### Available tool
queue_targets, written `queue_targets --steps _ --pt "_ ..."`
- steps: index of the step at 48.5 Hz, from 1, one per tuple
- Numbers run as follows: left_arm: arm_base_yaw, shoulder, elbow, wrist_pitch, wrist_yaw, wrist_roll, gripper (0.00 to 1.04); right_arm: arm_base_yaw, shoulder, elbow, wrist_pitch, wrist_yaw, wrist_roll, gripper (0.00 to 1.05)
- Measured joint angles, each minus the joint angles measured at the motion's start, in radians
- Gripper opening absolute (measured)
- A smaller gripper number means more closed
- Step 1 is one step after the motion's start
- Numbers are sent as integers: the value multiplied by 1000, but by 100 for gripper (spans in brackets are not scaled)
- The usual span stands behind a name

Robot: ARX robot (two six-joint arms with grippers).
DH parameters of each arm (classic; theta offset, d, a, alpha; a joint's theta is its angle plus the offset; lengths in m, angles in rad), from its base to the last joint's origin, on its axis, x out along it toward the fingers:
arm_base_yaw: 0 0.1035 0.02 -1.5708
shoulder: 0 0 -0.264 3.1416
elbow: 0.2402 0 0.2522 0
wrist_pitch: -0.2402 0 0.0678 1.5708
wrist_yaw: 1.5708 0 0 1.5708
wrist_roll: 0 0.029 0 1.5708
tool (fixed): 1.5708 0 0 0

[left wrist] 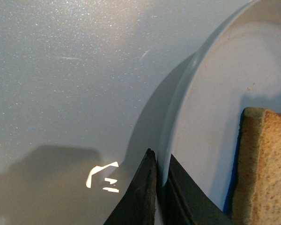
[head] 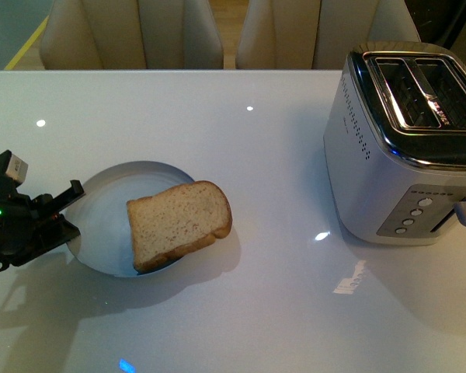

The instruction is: Left arm holds plate, right arm toasts bread

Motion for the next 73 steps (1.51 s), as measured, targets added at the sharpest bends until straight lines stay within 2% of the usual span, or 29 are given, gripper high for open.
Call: queue_targets --steps 14,22,33,51,62,73 --pt "26 -292 -148 -45 69 -92 3 0 0 0 0 0 0 96" --pt "5 -522 -175 -155 71 -157 3 0 0 0 0 0 0 96" --pt "-132 -764 -148 -317 29 -246 3 0 0 0 0 0 0 96" --pt "-397 -863 -39 -439 -75 -398 3 0 0 0 0 0 0 96" --pt "-488 -864 -28 -472 -115 -450 3 0 0 0 0 0 0 96" --pt "-504 -872 -26 -477 -125 -457 3 0 0 0 0 0 0 96"
